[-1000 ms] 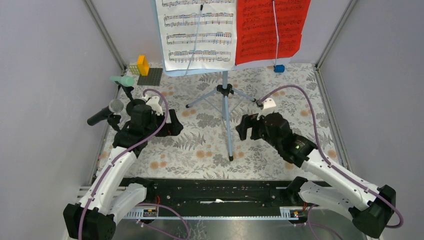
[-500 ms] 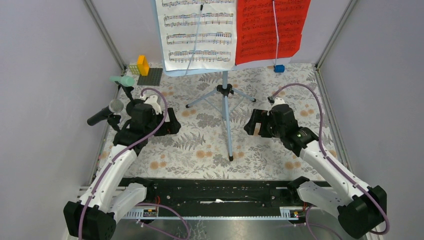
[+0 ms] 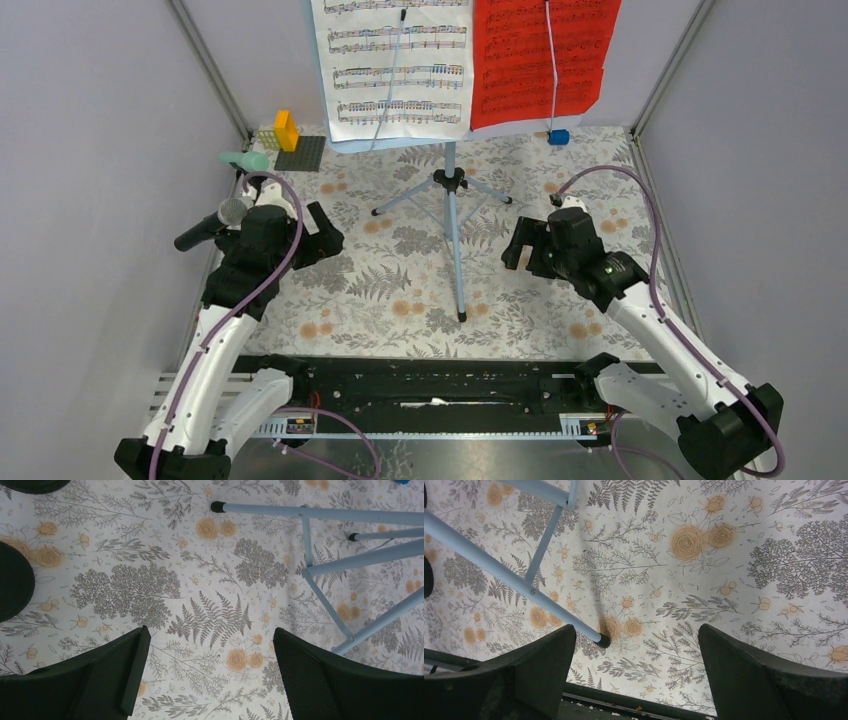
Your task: Pack up the instrument practice props
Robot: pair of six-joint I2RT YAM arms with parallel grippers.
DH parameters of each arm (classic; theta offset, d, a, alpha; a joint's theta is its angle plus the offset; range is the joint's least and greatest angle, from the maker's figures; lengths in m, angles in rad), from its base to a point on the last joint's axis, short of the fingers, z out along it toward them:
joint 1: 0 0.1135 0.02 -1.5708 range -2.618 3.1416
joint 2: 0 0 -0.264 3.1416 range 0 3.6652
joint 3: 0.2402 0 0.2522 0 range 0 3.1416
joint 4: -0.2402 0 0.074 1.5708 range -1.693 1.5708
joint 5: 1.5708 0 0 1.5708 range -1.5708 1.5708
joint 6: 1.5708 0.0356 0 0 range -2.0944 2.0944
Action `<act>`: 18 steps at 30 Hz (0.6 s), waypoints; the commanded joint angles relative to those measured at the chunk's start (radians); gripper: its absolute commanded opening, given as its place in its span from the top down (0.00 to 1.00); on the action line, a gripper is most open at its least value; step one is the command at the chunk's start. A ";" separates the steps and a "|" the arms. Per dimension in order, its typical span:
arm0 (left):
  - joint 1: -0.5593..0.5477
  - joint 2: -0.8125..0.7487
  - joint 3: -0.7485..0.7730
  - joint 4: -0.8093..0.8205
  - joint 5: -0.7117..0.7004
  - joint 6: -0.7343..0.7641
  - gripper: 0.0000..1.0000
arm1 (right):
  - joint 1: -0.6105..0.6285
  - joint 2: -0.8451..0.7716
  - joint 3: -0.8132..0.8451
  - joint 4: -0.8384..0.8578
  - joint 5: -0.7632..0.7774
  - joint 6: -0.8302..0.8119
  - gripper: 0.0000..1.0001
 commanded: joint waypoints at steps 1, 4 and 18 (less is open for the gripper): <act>0.000 0.024 0.029 -0.032 0.060 -0.012 0.01 | -0.004 -0.048 0.012 -0.018 0.050 -0.006 0.00; 0.000 0.025 0.025 -0.071 0.061 -0.052 0.01 | -0.003 -0.060 0.005 -0.015 0.023 -0.022 0.00; 0.000 -0.077 0.197 -0.132 0.084 0.050 0.01 | -0.003 -0.185 0.005 0.020 -0.067 -0.080 0.00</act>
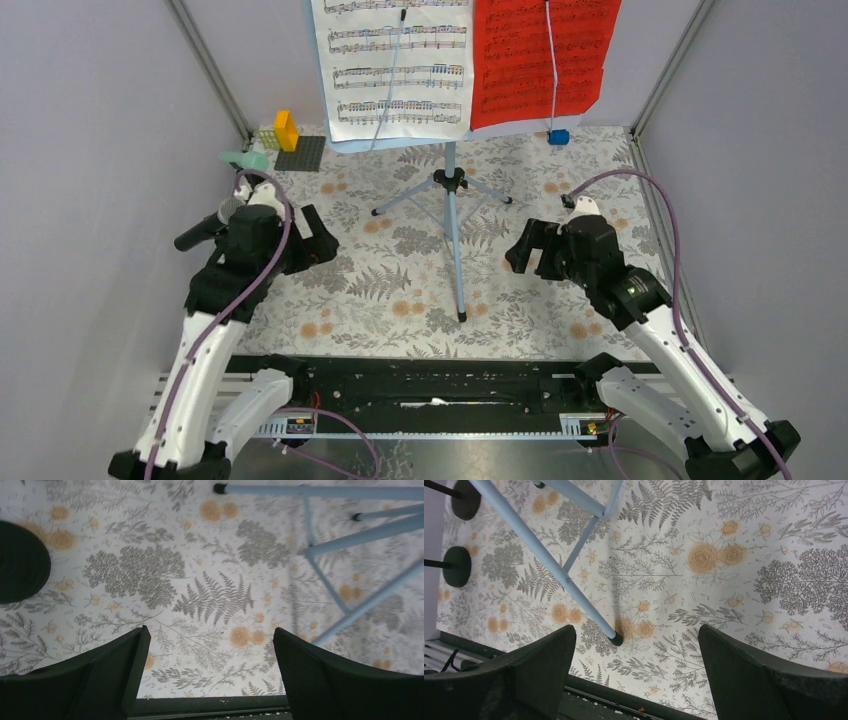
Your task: Pack up the instrument practice props
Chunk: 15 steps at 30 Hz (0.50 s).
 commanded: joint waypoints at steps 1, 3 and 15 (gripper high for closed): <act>0.000 -0.130 0.102 0.065 0.084 0.044 0.01 | -0.003 -0.060 0.006 0.027 -0.054 -0.042 0.00; 0.001 -0.183 0.157 0.078 0.082 0.063 0.01 | -0.004 -0.092 0.009 0.034 -0.080 -0.057 0.00; 0.001 -0.113 0.521 0.153 0.337 0.190 0.01 | -0.004 -0.200 0.053 0.082 -0.232 -0.117 0.00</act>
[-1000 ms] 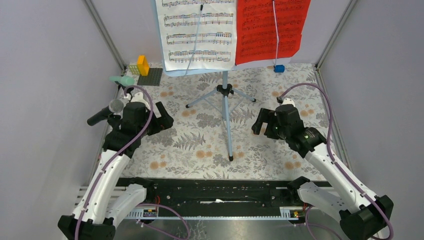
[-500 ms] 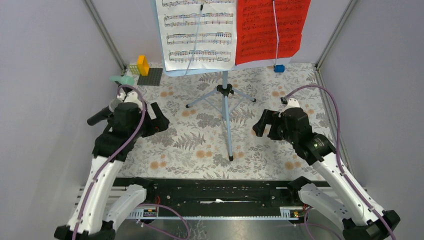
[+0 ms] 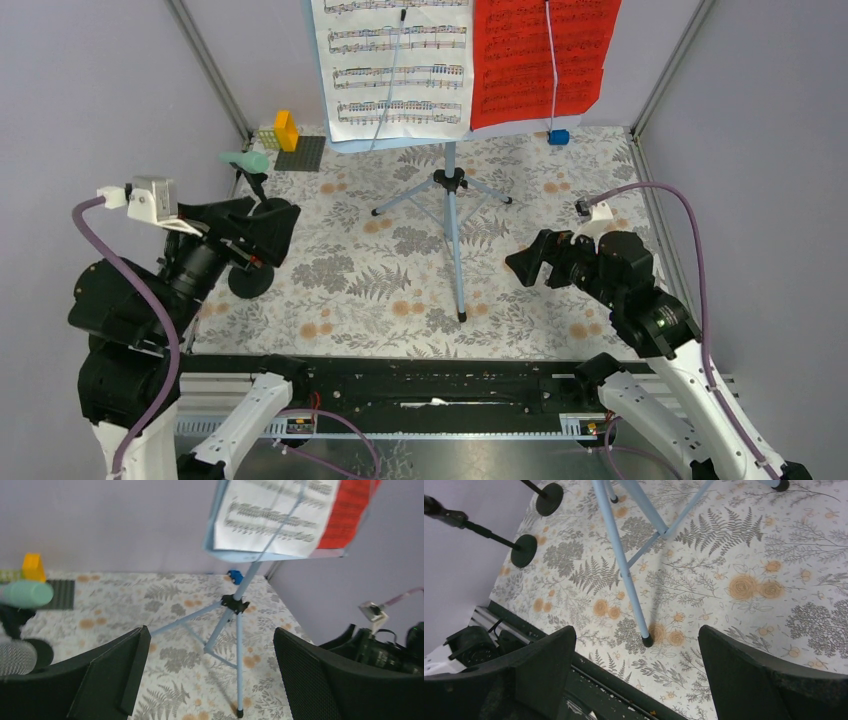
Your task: Pack up the instrument practice props
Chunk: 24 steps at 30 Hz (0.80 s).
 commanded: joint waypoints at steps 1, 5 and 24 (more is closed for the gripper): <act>0.000 0.107 0.079 0.073 0.199 0.058 0.02 | -0.004 -0.015 0.053 0.051 -0.100 -0.035 0.00; 0.001 0.141 0.109 0.192 0.342 0.012 0.02 | -0.004 -0.023 0.069 0.088 -0.161 -0.010 0.00; 0.001 0.487 0.456 0.272 0.354 -0.114 0.10 | -0.004 0.080 0.221 0.158 -0.249 0.077 0.03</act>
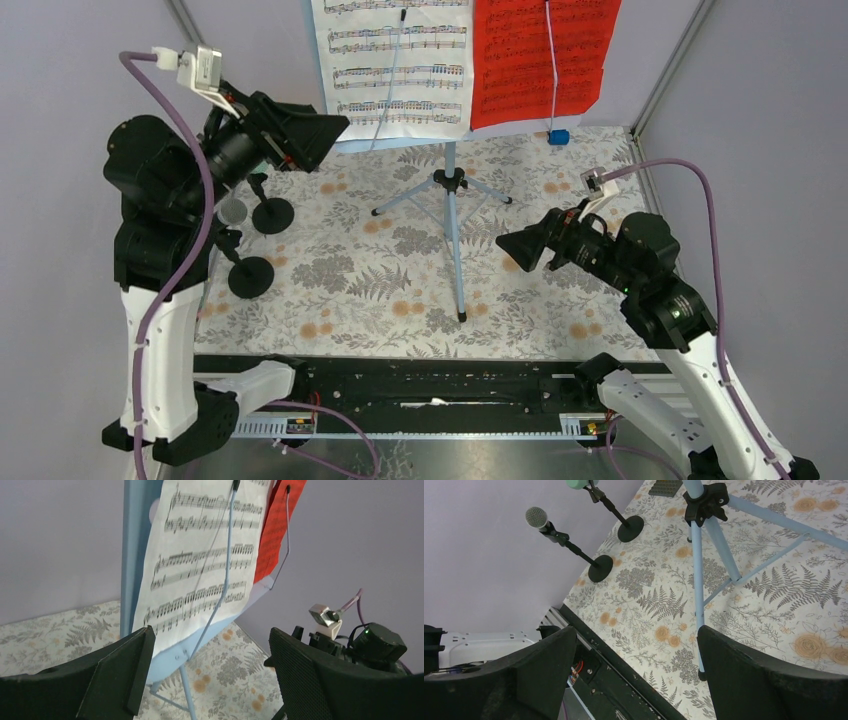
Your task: Pack up the instrument practice props
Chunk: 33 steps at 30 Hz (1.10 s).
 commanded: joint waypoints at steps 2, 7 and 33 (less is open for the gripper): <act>0.001 0.064 0.192 0.055 -0.003 0.006 0.10 | -0.003 0.018 0.037 0.055 -0.039 0.015 0.03; 0.001 0.159 0.363 0.056 -0.008 0.024 0.08 | -0.003 0.016 0.018 0.057 -0.038 0.014 0.02; 0.002 0.261 0.399 0.259 0.007 -0.006 0.08 | -0.004 -0.022 -0.011 0.044 -0.031 0.017 0.00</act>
